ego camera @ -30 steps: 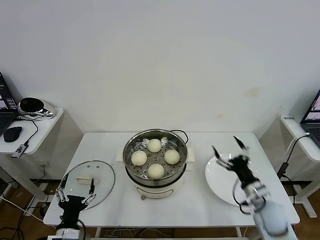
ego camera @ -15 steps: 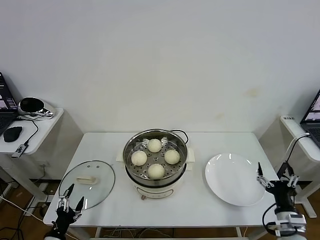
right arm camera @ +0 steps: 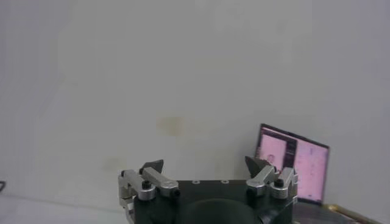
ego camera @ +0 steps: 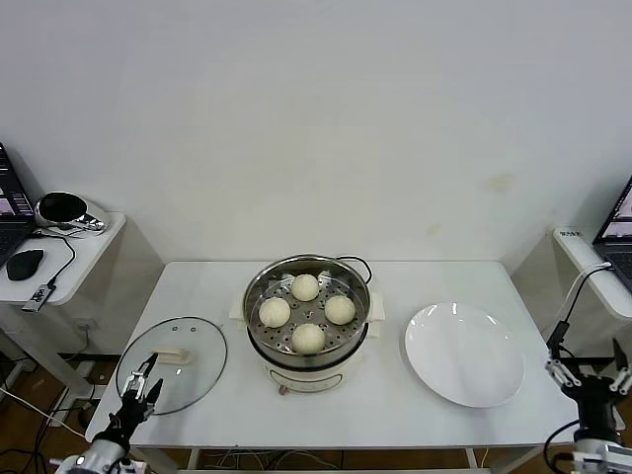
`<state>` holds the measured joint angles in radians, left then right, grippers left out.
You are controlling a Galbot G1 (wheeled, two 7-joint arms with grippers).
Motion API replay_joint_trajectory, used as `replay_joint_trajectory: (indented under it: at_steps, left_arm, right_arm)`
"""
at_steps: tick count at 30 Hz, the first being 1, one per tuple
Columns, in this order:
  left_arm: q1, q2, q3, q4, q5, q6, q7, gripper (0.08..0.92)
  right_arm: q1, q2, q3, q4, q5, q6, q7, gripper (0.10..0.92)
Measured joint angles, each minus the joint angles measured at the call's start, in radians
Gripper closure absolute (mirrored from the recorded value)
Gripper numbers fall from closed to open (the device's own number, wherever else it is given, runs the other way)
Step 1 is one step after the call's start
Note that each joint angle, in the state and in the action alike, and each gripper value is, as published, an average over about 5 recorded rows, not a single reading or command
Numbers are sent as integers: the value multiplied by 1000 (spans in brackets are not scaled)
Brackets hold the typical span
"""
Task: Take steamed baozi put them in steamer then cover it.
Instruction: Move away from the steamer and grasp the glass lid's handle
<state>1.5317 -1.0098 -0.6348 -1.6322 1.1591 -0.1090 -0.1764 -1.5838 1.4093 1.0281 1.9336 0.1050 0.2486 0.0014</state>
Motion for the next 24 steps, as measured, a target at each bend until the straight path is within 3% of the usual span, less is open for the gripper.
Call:
replay_joint_trajectory:
  at_steps: [24]
  left_arm:
    - [-189,30,81,132,28,-11,20,177]
  right_arm:
    - [-23,32,54,9,8,8,18,203]
